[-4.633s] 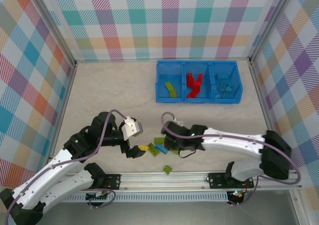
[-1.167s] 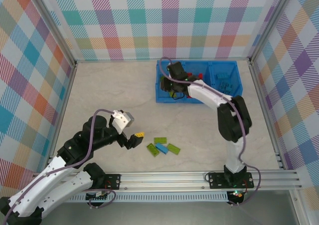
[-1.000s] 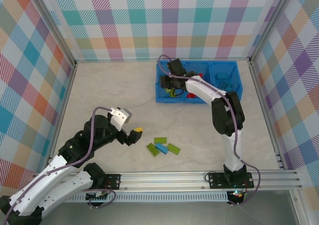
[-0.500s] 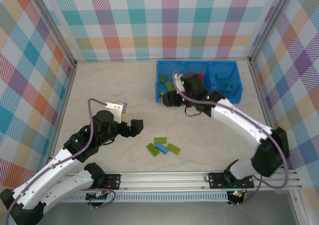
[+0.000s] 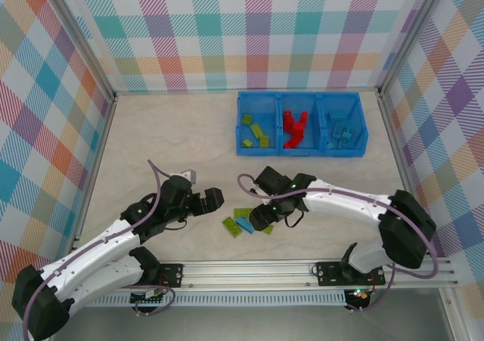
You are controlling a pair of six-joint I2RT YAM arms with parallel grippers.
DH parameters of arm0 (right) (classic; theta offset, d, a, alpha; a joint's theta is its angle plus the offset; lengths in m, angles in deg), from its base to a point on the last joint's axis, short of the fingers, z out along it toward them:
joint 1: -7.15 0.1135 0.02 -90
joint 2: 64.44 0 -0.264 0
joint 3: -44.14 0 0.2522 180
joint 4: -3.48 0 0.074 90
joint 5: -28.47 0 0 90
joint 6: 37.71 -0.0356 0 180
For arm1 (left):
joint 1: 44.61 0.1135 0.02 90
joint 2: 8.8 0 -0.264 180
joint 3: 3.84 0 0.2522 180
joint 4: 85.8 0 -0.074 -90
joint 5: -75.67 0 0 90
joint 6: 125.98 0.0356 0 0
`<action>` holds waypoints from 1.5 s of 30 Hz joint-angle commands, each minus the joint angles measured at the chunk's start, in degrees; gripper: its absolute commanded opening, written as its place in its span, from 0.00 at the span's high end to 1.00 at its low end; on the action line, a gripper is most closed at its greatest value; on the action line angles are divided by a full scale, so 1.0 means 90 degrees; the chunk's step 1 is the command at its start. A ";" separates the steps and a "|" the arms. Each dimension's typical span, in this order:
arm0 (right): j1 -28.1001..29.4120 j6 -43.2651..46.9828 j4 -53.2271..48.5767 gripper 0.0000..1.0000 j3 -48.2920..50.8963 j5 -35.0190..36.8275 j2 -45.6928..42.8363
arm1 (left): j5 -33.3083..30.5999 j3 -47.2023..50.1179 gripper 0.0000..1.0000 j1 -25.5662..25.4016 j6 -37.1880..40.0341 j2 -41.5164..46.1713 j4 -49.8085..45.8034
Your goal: Sort the legos into containers by color
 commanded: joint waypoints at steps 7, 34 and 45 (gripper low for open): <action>0.0100 0.0137 -0.0292 0.34 -0.0229 -0.0073 0.1003 | -0.0179 0.0127 0.00 -0.0023 0.0164 0.0269 -0.0211; -0.1198 -0.0280 0.1645 0.85 -0.1721 0.1366 0.0111 | -0.0764 0.0290 0.00 -0.0035 -0.0226 0.0676 -0.0286; -0.2432 -0.0018 0.1157 0.62 -0.5441 0.1355 0.3536 | -0.1258 0.0007 0.00 -0.0054 0.0238 0.1157 -0.0680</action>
